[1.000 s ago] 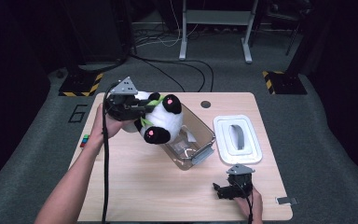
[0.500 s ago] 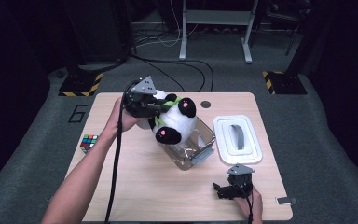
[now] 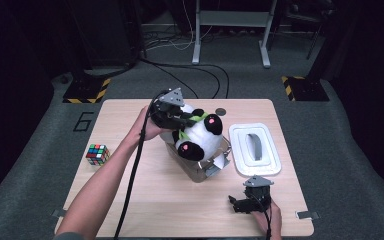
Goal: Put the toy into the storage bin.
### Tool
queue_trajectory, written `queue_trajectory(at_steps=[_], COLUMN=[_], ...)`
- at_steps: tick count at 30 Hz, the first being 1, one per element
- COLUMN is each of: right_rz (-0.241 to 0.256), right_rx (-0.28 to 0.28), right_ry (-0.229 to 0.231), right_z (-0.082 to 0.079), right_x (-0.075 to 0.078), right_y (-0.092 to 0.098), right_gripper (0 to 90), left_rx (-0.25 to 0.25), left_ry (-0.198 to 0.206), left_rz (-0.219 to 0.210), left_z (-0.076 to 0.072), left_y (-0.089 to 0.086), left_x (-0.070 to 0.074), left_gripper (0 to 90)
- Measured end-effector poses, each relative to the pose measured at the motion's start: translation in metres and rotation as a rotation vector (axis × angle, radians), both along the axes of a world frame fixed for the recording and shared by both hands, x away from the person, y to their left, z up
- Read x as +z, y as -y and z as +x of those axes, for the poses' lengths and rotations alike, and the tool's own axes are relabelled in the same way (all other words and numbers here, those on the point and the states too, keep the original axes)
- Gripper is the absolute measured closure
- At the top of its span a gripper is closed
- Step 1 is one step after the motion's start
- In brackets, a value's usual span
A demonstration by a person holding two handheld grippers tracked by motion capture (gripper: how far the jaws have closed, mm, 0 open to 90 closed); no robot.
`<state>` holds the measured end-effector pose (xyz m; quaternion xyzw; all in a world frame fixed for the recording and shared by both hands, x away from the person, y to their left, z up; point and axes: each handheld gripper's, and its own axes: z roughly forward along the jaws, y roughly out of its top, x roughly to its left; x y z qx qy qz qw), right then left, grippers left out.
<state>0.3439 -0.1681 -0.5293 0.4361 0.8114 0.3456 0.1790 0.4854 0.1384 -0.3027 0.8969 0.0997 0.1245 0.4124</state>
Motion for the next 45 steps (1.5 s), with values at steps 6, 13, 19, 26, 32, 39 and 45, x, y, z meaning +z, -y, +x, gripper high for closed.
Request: queue_trajectory(at_steps=[6,13,19,26,32,39,45], right_rz=[-0.004,0.000,-0.004,-0.005,-0.004,-0.007,-0.004], right_rx=[-0.001,-0.004,0.002,0.001,0.001,0.000,-0.006], right_ry=[-0.001,-0.005,0.004,0.004,0.004,0.005,0.001], right_z=[0.000,0.000,0.000,0.000,0.000,0.000,0.000], right_x=[0.000,0.000,0.000,0.000,0.000,0.000,0.000], right_y=[0.000,0.000,0.000,0.000,0.000,0.000,-0.001], right_gripper=[1.1,1.2,1.2,1.2,1.2,1.2,1.2], left_rx=[-0.068,-0.064,-0.043,0.003,0.036,0.079,0.193], left_ry=[0.012,-0.002,0.002,0.003,-0.018,-0.049,-0.144], left_rz=[0.058,0.108,0.140,0.248,0.227,0.252,0.097], left_z=[0.006,0.010,0.012,0.014,0.017,0.019,0.021], left_y=[0.014,0.009,0.005,0.014,0.008,0.011,0.009], left_x=[-0.007,-0.011,-0.009,-0.017,-0.016,-0.024,-0.029], left_gripper=[74.2,74.1,74.0,73.8,73.6,73.5,52.5])
